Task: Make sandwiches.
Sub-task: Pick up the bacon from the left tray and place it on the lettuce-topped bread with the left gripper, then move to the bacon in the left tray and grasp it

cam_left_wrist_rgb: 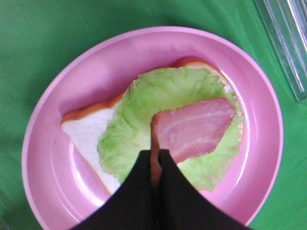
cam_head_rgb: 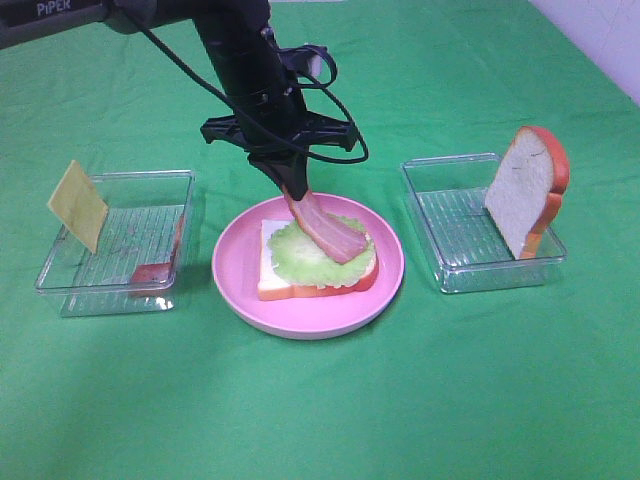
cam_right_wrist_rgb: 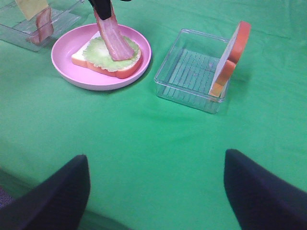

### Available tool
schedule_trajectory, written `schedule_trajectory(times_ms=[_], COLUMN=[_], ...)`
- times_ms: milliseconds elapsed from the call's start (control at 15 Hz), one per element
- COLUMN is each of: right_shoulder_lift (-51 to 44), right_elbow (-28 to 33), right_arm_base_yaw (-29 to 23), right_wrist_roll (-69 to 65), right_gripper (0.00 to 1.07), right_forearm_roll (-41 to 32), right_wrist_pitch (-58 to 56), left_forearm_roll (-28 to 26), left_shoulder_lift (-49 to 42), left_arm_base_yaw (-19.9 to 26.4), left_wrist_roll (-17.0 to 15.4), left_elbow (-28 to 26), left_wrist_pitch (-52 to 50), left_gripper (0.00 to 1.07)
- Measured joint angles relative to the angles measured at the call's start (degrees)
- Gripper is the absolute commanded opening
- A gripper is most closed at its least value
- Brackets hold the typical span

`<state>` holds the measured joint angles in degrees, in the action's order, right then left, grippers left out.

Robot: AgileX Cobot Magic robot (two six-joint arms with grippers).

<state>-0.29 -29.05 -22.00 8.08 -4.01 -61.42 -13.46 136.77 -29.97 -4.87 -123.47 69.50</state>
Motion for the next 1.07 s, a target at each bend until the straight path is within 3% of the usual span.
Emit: schedule_trajectory(times_ms=[200,267,467,533,733,933,1067], right_shoulder_lift=[0.0,0.0,0.0,0.0,0.0,0.0,0.0], right_elbow=[0.0,0.0,0.0,0.0,0.0,0.0,0.0], right_arm_base_yaw=[0.0,0.0,0.0,0.0,0.0,0.0,0.0], right_wrist_roll=[0.0,0.0,0.0,0.0,0.0,0.0,0.0], right_gripper=[0.75,0.75,0.75,0.75,0.75,0.75,0.75], right_forearm_roll=[0.0,0.0,0.0,0.0,0.0,0.0,0.0], right_wrist_pitch=[0.0,0.0,0.0,0.0,0.0,0.0,0.0], left_forearm_roll=[0.2,0.1,0.1,0.1,0.1,3.6,4.4], left_shoulder_lift=[0.0,0.0,0.0,0.0,0.0,-0.3,-1.8], left_arm_base_yaw=[0.0,0.0,0.0,0.0,0.0,0.0,0.2], left_wrist_roll=[-0.2,-0.2,-0.2,-0.2,-0.4,-2.5,-3.0], left_elbow=[0.0,0.0,0.0,0.0,-0.5,-7.1,-8.0], left_wrist_pitch=[0.0,0.0,0.0,0.0,0.1,0.1,0.2], left_gripper=[0.03,0.13,0.58,0.66,0.68,0.68,0.68])
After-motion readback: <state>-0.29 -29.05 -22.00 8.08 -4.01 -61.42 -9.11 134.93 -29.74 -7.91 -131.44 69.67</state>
